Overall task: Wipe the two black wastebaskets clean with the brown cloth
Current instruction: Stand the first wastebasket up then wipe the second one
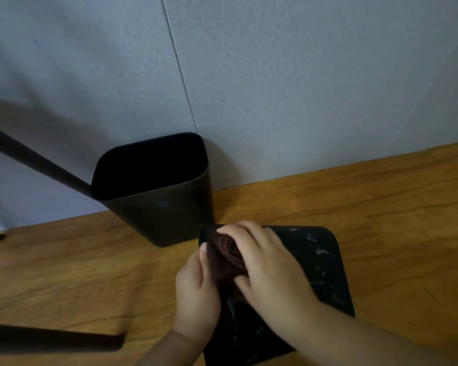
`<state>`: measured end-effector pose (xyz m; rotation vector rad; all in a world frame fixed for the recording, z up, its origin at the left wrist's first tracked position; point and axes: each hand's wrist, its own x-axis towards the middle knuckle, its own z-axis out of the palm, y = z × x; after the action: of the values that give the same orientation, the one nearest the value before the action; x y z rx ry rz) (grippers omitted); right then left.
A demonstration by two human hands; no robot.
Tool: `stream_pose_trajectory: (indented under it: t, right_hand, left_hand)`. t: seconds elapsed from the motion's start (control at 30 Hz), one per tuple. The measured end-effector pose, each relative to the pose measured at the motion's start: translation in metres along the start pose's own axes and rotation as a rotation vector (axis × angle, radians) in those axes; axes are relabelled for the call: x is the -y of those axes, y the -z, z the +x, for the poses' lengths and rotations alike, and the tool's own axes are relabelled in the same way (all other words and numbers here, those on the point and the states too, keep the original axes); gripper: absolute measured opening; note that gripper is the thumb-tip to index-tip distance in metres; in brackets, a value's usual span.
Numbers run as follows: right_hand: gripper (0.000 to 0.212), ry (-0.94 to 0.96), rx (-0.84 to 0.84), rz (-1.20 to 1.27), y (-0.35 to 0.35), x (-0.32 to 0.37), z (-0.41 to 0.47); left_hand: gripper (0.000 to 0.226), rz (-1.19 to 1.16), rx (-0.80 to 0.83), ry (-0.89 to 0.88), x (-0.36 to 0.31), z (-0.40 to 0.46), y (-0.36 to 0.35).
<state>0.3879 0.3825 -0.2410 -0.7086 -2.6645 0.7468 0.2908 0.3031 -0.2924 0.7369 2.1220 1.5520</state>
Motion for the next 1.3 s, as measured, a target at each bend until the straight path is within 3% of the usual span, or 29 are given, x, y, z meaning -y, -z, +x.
stream_pose_trajectory:
  t: [0.07, 0.2, 0.27, 0.37, 0.43, 0.57, 0.63, 0.8, 0.87, 0.93, 1.1, 1.3]
  right_hand:
    - [0.069, -0.075, -0.017, -0.072, 0.006, -0.020, 0.002]
    - [0.062, -0.297, -0.121, -0.154, 0.017, -0.046, 0.004]
    - [0.059, -0.252, -0.097, -0.072, 0.016, -0.033, 0.007]
    - [0.055, -0.043, -0.037, 0.100, 0.012, 0.000, 0.012]
    - [0.055, -0.025, -0.033, 0.070, 0.012, 0.000, 0.018]
    - [0.049, -0.319, 0.004, -0.160, 0.026, -0.047, 0.024]
    - [0.047, -0.379, -0.019, -0.221, 0.031, -0.053, 0.023]
    - [0.056, -0.076, -0.042, 0.059, 0.016, -0.001, 0.013]
    - [0.062, -0.015, -0.021, 0.055, 0.010, -0.004, 0.005]
    - [0.067, -0.081, -0.024, -0.014, 0.009, -0.030, -0.005]
    - [0.063, -0.444, -0.181, -0.056, 0.022, -0.083, -0.020]
    - [0.059, -0.171, -0.043, 0.050, 0.019, -0.046, 0.000]
  left_hand:
    - [0.047, 0.061, -0.037, -0.033, 0.002, 0.002, 0.002]
    - [0.043, 0.036, -0.045, -0.010, 0.002, 0.000, -0.001]
    - [0.041, 0.060, -0.056, -0.061, 0.001, -0.002, -0.002]
    - [0.032, 0.096, -0.037, -0.087, 0.002, -0.004, -0.003]
    - [0.034, 0.120, -0.037, -0.101, 0.003, -0.005, -0.001]
    - [0.046, 0.112, -0.034, -0.101, -0.001, -0.005, 0.004]
    - [0.045, 0.097, -0.023, -0.092, -0.003, -0.007, 0.002]
    - [0.035, 0.178, -0.081, -0.184, 0.002, -0.008, -0.004]
    - [0.035, 0.177, -0.073, -0.167, 0.004, -0.007, -0.002]
    - [0.042, 0.154, -0.075, -0.147, 0.002, -0.005, 0.002]
    - [0.044, 0.062, -0.037, -0.006, -0.007, -0.005, 0.005]
    - [0.046, 0.123, -0.048, -0.087, -0.006, -0.007, 0.005]
